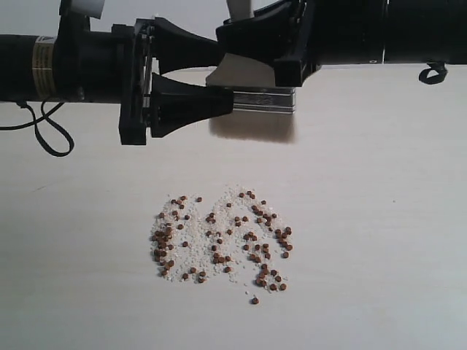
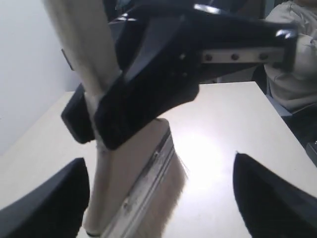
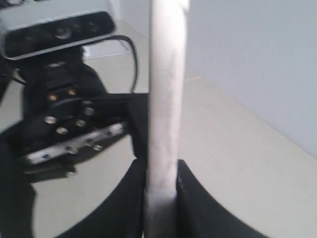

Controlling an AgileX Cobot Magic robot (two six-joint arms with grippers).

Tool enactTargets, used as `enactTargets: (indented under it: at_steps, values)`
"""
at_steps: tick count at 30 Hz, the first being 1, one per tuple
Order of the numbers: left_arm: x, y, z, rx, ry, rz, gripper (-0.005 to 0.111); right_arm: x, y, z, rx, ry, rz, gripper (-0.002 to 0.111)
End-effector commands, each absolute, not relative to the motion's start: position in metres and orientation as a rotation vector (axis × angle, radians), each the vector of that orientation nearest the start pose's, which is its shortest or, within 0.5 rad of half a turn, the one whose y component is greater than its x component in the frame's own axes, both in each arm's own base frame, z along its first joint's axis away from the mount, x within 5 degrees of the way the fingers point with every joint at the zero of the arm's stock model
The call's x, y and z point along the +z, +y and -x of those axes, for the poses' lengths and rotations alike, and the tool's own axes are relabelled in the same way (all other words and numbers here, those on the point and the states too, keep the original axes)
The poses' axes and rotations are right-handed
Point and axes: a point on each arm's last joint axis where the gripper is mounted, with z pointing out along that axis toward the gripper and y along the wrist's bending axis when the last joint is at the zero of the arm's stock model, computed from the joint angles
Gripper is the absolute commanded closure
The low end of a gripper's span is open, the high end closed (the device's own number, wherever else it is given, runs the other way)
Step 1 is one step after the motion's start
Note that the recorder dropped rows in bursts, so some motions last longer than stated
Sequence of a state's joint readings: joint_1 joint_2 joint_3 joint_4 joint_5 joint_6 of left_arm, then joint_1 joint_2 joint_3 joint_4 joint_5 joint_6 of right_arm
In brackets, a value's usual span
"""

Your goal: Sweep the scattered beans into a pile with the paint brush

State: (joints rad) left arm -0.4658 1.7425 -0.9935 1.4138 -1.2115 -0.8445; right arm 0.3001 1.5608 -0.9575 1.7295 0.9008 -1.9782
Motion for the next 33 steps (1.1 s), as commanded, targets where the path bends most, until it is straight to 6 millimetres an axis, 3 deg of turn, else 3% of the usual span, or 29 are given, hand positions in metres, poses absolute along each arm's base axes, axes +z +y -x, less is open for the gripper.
enactTargets:
  at_steps: [1,4,6,8,9,10,14,20,22,24,27,30,33]
  values:
    - [0.249,-0.212,-0.270,-1.114,1.230,-1.357,0.031,0.286,0.148,-0.298,0.694,1.703,0.858,0.108]
    - [0.247,-0.202,-0.276,-1.084,1.251,-1.354,0.034,0.281,0.140,-0.306,0.567,1.776,0.787,0.108]
    - [0.247,-0.195,-0.281,-1.067,1.267,-1.334,0.046,0.279,0.133,-0.311,0.483,1.830,0.720,0.108]
    - [0.246,-0.188,-0.286,-1.075,1.319,-1.298,0.070,0.278,0.128,-0.313,0.421,1.863,0.669,0.108]
    - [0.245,-0.184,-0.288,-1.090,1.372,-1.275,0.093,0.278,0.126,-0.314,0.401,1.872,0.659,0.108]
    - [0.244,-0.181,-0.290,-1.084,1.391,-1.279,0.107,0.278,0.126,-0.314,0.400,1.873,0.656,0.108]
    - [0.240,-0.171,-0.298,-0.978,1.508,-1.236,0.107,0.275,0.126,-0.313,0.414,1.886,0.642,0.108]
    - [0.254,-0.153,-0.295,-0.625,1.749,-0.857,0.107,0.272,0.125,-0.313,0.417,1.911,0.612,0.108]
    - [0.277,-0.143,-0.269,-0.466,1.738,-0.734,0.107,0.272,0.124,-0.314,0.418,1.916,0.601,0.108]
    - [0.298,-0.135,-0.235,-0.476,1.634,-0.634,0.107,0.272,0.124,-0.314,0.428,1.922,0.586,0.108]
    - [0.308,-0.121,-0.196,-0.497,1.492,-0.581,0.107,0.272,0.124,-0.314,0.428,1.922,0.586,0.108]
    - [0.301,-0.098,-0.165,-0.467,1.432,-0.471,0.107,0.272,0.124,-0.314,0.428,1.922,0.586,0.108]
    - [0.271,-0.060,-0.128,-0.386,1.400,-0.271,0.107,0.272,0.125,-0.313,0.448,1.932,0.561,0.108]
